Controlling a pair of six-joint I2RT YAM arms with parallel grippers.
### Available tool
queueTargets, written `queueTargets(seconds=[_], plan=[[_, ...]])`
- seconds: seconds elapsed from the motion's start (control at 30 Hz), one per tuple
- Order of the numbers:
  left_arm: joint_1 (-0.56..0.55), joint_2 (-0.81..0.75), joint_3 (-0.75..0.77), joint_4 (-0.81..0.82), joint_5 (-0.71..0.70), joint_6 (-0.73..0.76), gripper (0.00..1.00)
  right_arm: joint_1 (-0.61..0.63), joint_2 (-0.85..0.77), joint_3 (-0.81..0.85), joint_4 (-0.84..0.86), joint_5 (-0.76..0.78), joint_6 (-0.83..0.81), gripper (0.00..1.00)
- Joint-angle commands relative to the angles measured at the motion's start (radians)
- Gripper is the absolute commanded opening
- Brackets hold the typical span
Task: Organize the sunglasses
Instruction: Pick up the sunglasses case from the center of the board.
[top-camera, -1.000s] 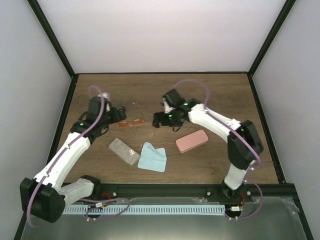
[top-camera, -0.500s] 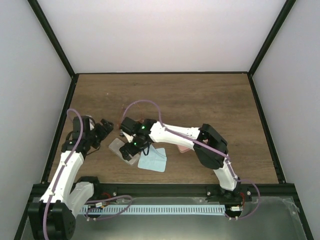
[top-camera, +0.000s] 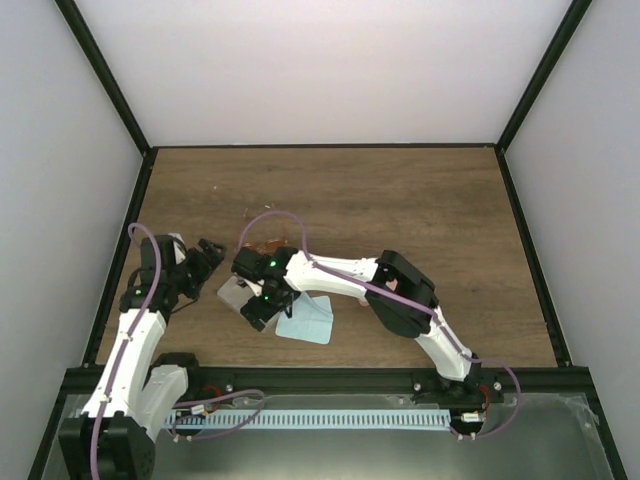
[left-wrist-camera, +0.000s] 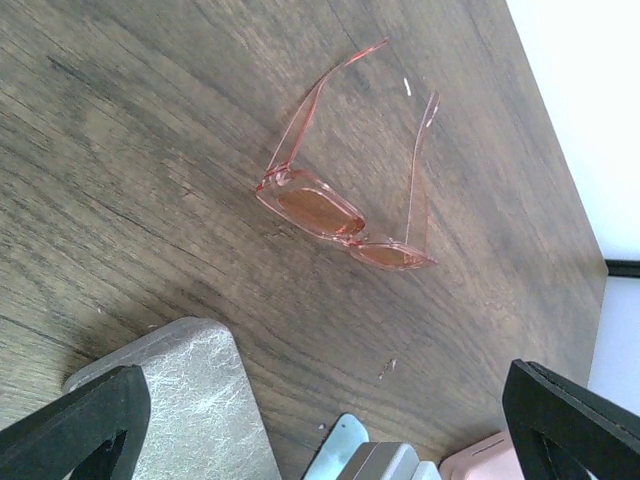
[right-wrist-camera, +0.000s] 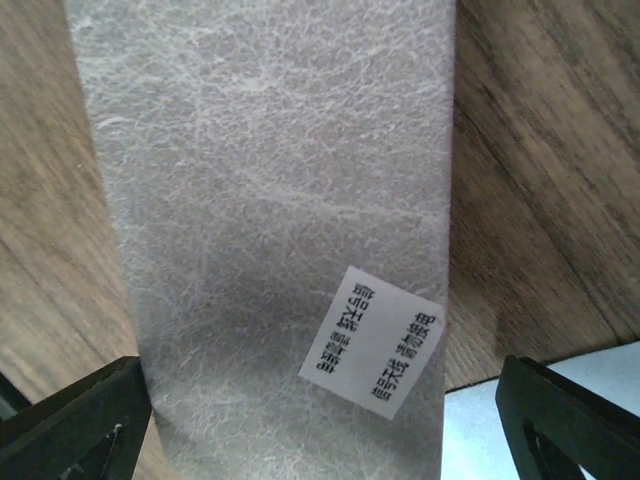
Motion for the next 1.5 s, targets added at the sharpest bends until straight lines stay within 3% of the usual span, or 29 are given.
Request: queueTargets(seconds=[0.0, 0.37, 0.53, 0.7, 0.9, 1.03, 1.23, 1.47], plan=[[0.008, 0.011, -0.012, 0.012, 0.026, 0.008, 0.99, 0.005, 0.014, 0.068, -0.018, 0.065, -0.021, 0.96], [0.008, 0.029, -0.024, 0.025, 0.037, 0.011, 0.98, 0.005, 0.021, 0.075, -0.019, 0.058, -0.02, 0.65], [0.008, 0.032, -0.028, 0.028, 0.043, 0.013, 0.98, 0.005, 0.021, 0.056, 0.002, 0.039, -0.03, 0.68], [0.01, 0.031, -0.028, 0.02, 0.048, 0.023, 0.98, 0.006, 0.044, 0.086, -0.007, 0.058, -0.03, 0.89], [0.01, 0.027, -0.034, 0.018, 0.052, 0.025, 0.98, 0.005, 0.068, 0.103, -0.01, 0.054, -0.046, 0.91], [0.009, 0.032, -0.032, 0.016, 0.056, 0.03, 0.98, 0.007, 0.093, 0.117, -0.021, 0.078, -0.044, 0.85], [0.011, 0.028, -0.039, 0.015, 0.056, 0.03, 0.98, 0.007, 0.09, 0.127, -0.026, 0.099, -0.023, 0.64], [0.011, 0.025, -0.052, 0.02, 0.057, 0.035, 0.98, 0.005, 0.064, 0.137, -0.038, 0.081, -0.003, 0.63]])
